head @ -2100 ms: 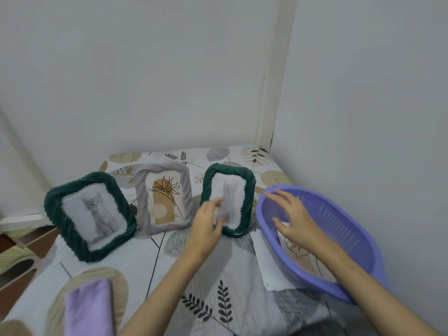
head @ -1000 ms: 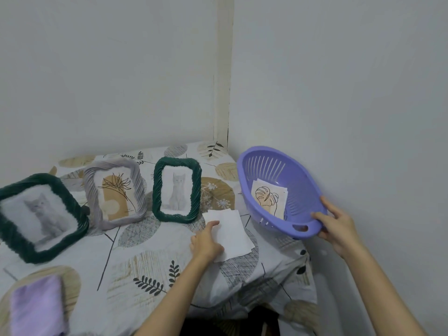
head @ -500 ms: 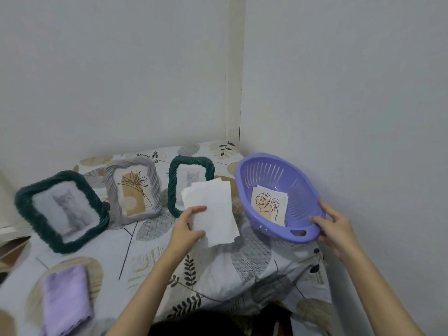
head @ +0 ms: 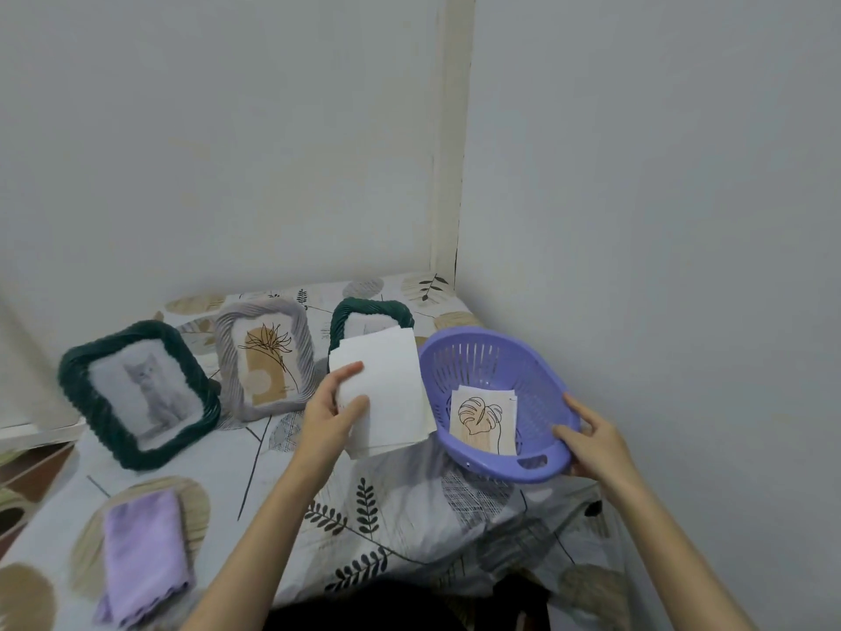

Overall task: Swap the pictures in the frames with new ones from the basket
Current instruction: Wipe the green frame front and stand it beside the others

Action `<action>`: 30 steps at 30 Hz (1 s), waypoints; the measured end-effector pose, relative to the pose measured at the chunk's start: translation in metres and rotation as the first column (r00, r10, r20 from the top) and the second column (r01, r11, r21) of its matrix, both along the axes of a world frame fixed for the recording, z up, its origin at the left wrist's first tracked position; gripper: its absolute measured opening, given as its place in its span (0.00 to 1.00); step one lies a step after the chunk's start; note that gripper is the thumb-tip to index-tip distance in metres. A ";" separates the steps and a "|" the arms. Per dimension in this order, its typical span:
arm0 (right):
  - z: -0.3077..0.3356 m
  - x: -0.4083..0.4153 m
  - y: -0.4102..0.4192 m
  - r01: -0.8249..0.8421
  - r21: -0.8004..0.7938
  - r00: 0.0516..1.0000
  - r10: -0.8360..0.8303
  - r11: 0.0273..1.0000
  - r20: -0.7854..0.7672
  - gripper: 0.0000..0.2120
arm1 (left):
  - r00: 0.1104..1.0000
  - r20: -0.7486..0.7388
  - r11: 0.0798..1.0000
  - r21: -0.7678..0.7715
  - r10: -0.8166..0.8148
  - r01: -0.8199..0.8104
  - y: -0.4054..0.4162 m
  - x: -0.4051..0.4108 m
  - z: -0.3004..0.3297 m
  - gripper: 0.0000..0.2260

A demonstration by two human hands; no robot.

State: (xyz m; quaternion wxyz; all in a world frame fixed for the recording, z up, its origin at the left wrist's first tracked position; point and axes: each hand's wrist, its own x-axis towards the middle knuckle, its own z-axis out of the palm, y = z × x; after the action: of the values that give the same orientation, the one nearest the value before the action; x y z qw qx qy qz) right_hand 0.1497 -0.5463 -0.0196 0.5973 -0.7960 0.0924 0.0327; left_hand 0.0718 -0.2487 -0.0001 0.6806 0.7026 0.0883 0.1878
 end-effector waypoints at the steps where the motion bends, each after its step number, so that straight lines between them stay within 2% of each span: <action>1: 0.002 -0.002 0.001 0.003 -0.136 0.999 0.004 0.991 0.051 0.25 | 1.000 0.012 1.000 -0.006 -0.003 0.003 -0.003 0.001 0.000 0.19; 2: 0.005 -0.005 0.004 0.044 -0.286 0.987 0.003 0.957 0.162 0.24 | 0.999 0.036 1.000 -0.012 -0.012 0.013 -0.007 0.002 0.001 0.20; 3: 0.008 -0.009 0.009 0.122 -0.371 0.945 0.007 0.920 0.328 0.22 | 0.998 0.063 0.999 -0.022 -0.022 0.024 -0.011 0.003 0.002 0.24; 4: 0.017 -0.018 0.018 0.166 -0.331 0.878 0.013 0.929 0.478 0.19 | 0.996 0.088 0.999 -0.035 -0.033 0.037 -0.015 0.004 0.003 0.29; 5: 0.029 -0.030 0.032 0.120 -0.252 0.824 0.045 0.960 0.565 0.16 | 0.994 0.101 0.998 -0.049 -0.043 0.048 -0.019 0.007 0.003 0.34; 6: 0.043 -0.042 0.047 -0.018 -0.160 0.797 0.111 0.987 0.594 0.14 | 0.993 0.103 0.997 -0.044 -0.053 0.057 -0.024 0.010 0.003 0.37; 8: 0.060 -0.058 0.077 -0.347 -0.031 0.777 0.306 0.937 0.551 0.14 | 0.995 0.086 0.998 -0.016 -0.056 0.057 -0.038 0.015 0.009 0.34; 10: 0.065 -0.060 0.097 -0.478 -0.010 0.756 0.417 0.878 0.504 0.16 | 0.991 0.096 0.996 0.006 -0.091 0.091 -0.051 0.017 0.015 0.21; 11: 0.065 -0.059 0.103 -0.486 0.008 0.758 0.417 0.874 0.501 0.18 | 0.987 0.098 0.991 -0.009 -0.129 0.131 -0.057 0.018 0.019 0.14; 12: 0.064 -0.055 0.106 -0.478 0.050 0.770 0.390 0.877 0.505 0.20 | 0.981 0.092 0.984 -0.037 -0.172 0.176 -0.062 0.018 0.021 0.11; 14: 0.060 -0.050 0.107 -0.425 0.108 0.795 0.314 0.899 0.518 0.25 | 0.965 0.070 0.960 -0.105 -0.253 0.260 -0.066 0.020 0.022 0.19; 15: 0.058 -0.049 0.105 -0.384 0.093 0.801 0.281 0.919 0.529 0.27 | 0.959 0.066 0.955 -0.095 -0.276 0.281 -0.066 0.022 0.022 0.19; 18: 0.052 -0.044 0.095 -0.262 0.005 0.804 0.215 0.965 0.554 0.34 | 0.945 0.075 0.947 0.054 -0.320 0.316 -0.070 0.024 0.024 0.10; 21: 0.050 -0.031 0.079 -0.188 0.026 0.828 0.144 0.982 0.541 0.41 | 0.959 0.084 0.947 0.203 -0.272 0.251 -0.073 0.036 0.018 0.16; 23: 0.047 -0.016 0.069 -0.220 0.102 0.850 0.139 0.970 0.508 0.45 | 0.979 0.058 0.943 0.283 -0.198 0.174 -0.076 0.046 0.018 0.24; 27: 0.038 0.025 0.056 -0.206 0.106 0.914 0.152 0.973 0.377 0.46 | 0.945 -0.005 0.944 0.014 -0.328 0.328 -0.089 0.068 0.022 0.38; 30: 0.040 0.047 0.058 -0.214 0.094 0.963 0.193 0.972 0.189 0.34 | 0.928 -0.098 0.934 -0.032 -0.358 0.357 -0.100 0.088 0.019 0.35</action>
State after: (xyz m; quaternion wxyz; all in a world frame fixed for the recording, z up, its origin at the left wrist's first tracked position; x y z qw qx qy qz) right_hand 0.1967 -0.4882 0.0206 0.6409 -0.7657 -0.0460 0.0278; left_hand 0.1596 -0.3483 0.0186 0.7029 0.7108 -0.0051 0.0239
